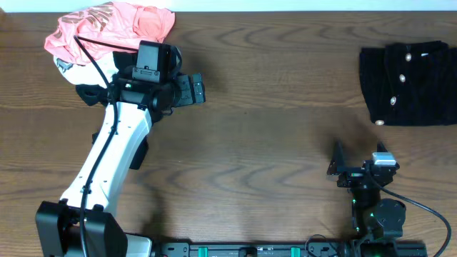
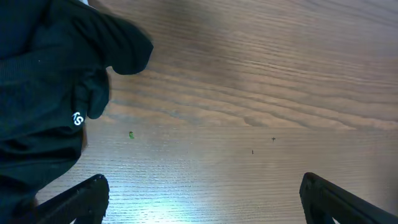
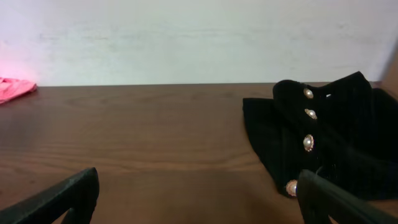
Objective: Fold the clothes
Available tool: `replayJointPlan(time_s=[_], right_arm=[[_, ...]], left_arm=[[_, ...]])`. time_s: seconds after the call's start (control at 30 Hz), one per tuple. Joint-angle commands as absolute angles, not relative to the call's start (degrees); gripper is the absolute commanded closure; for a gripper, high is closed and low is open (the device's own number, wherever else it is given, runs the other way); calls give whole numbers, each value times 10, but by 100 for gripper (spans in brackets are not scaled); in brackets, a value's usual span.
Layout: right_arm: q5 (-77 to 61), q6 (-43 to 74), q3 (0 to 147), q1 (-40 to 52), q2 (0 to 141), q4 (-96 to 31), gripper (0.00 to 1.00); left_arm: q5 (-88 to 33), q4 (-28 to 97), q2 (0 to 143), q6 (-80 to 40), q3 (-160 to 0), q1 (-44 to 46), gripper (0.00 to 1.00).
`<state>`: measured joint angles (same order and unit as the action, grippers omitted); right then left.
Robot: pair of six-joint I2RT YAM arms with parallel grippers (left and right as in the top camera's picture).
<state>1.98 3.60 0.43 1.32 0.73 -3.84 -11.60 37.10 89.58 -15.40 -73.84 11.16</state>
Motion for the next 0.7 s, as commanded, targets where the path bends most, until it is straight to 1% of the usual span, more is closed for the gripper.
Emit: replayJointPlan(time_s=[0.0,0.33,0.57,0.67], right_arm=[[25,27,3,19,3,-41,1],[25,27,3,19,3,-41,1],[25,27,3,19,3,-41,1],[25,27,3,19,3,-41,1]], left_arm=[[-110,372,899,-153,-733,113,2],[-106,375,883,-152,-733,113,2],[-8,361,814,-151,-728,113,2],[11,300,742,-138,-695,113,2]])
